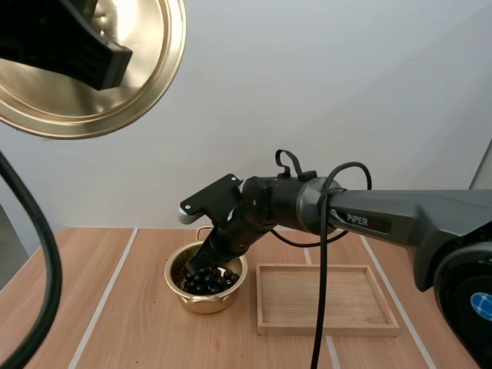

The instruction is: Open the lid, put the grape in the pot, and close it

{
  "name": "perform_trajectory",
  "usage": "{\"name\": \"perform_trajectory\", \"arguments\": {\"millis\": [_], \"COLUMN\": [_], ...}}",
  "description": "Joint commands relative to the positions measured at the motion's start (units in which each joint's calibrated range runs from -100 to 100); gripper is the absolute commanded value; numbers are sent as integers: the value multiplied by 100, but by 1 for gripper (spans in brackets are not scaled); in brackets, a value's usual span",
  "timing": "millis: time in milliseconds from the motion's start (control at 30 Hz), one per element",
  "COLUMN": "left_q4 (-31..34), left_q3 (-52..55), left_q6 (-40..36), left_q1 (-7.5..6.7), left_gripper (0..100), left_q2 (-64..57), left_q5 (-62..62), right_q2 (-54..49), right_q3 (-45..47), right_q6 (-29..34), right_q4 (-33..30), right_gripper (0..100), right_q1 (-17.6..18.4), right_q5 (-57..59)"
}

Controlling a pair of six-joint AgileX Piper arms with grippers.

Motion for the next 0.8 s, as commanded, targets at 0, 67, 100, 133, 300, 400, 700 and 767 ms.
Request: {"name": "perform_trajectory", "arguments": {"millis": [0, 67, 100, 133, 300, 400, 700, 767], "left_q4": [159, 289, 322, 394, 653, 572, -263, -376], "left_q3": [-41, -41, -41, -41, -27, 117, 1569, 1949], "left_q6": [-31, -31, -31, -31, -31, -31, 460, 537], "left_q1": [-10, -10, -10, -10, -10, -10, -10, -10], "left_gripper": [0, 0, 0, 0, 0, 0, 0, 0], "left_q2": [-21, -9, 3, 14, 277, 599, 1232, 1325], "left_q5": [-9, 68, 86, 86, 86, 86, 86, 86], "right_q2": [-309, -656, -739, -1066, -2337, -3367, -6095, -6500], "right_q3": [-30, -18, -5, 69, 550, 957, 1094, 1107], "right_q6": [-71, -71, -71, -71, -71, -71, 307, 306], "right_q4": [72, 101, 115, 126, 126, 92, -634, -817], "right_gripper": [0, 0, 0, 0, 0, 0, 0, 0], "right_q1": [-70, -148, -171, -221, -405, -421, -421, -475], "right_q5": [564, 848, 897, 960, 1394, 1939, 4012, 4484]}}
